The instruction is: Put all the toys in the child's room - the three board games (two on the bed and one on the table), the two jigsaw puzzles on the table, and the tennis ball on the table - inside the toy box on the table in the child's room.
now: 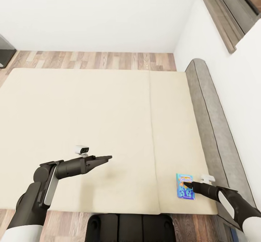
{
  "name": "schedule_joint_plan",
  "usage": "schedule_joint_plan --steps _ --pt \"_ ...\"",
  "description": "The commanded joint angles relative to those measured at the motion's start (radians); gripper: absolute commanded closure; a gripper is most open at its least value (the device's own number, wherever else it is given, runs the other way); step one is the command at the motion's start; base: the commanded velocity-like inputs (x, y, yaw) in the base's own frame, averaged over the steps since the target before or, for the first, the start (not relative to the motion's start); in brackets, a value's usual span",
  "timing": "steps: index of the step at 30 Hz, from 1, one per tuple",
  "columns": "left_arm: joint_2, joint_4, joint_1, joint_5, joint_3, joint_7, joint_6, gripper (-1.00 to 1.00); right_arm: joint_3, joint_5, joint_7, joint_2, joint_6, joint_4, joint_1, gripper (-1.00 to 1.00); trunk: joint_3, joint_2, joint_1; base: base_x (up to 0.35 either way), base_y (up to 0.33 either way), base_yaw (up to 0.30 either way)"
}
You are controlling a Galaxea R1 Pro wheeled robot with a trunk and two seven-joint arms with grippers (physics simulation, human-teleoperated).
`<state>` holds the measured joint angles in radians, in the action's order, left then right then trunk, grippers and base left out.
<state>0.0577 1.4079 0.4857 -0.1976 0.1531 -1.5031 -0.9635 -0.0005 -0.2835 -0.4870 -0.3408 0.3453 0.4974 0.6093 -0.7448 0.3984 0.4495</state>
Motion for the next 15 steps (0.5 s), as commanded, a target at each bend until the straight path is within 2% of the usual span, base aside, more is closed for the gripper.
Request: schedule_joint_plan --steps 1,9,15 --pt "0.0 0.0 0.0 0.0 0.0 -0.003 -0.011 -1.0 0.0 -0.01 -0.002 -0.002 0.009 0.001 0.0 -1.0 -0.003 0.002 0.0 0.0 0.0 0.0" --pt "0.001 0.0 -0.003 0.0 0.0 -0.003 -0.011 -1.0 -0.002 -0.01 -0.063 -0.01 0.009 0.005 0.0 -1.0 -0.016 0.002 0.0 0.0 0.0 0.0" --pt "0.001 0.0 -0.004 0.0 0.0 -0.003 -0.011 -1.0 -0.004 -0.014 -0.098 -0.027 0.007 0.007 0.0 -1.0 -0.026 0.002 0.0 0.0 0.0 0.0"
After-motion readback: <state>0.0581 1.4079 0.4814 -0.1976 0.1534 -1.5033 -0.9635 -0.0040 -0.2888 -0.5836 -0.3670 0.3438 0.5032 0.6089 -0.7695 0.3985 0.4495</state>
